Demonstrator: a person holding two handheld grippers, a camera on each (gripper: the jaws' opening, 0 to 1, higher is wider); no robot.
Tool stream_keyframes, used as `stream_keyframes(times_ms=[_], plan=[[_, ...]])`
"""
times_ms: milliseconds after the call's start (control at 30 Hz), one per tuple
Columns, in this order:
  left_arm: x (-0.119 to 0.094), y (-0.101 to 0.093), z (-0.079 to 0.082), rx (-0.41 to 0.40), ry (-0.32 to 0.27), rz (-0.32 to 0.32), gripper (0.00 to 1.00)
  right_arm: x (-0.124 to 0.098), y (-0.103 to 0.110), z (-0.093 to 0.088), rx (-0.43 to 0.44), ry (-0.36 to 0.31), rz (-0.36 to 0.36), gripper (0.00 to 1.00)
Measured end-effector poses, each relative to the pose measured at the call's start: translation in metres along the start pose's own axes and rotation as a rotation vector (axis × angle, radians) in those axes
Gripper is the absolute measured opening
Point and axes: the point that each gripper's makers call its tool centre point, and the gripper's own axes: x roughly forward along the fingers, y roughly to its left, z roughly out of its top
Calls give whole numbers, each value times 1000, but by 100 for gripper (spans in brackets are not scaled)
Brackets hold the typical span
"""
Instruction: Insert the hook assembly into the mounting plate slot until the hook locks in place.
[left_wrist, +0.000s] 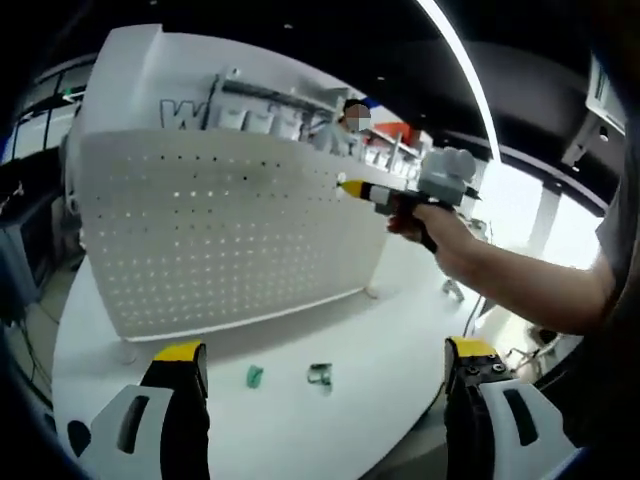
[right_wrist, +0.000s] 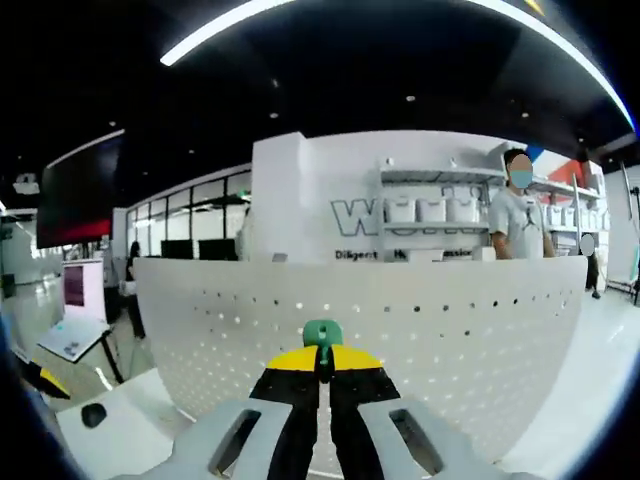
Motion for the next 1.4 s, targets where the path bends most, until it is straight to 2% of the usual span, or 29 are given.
stream_keyframes(times_ms=[100,333,667,1000,1400], plan=[[1,0,5,3,-7,-2,100,7,-6,4,7,-14,-16,0],[0,2,11,5,-18,-3,100,19,-15,1,9,-15,-42,0],[-4,13,12,-10,-20,21,100,34,-21,5,3,-40,-71,0],[1,14,6,-22,-6,15,100,40,-27,-1,8,-55,-129,0],[2,18,5,-32,-5,18,100,45,-26,-7,-3,-60,-145,0]])
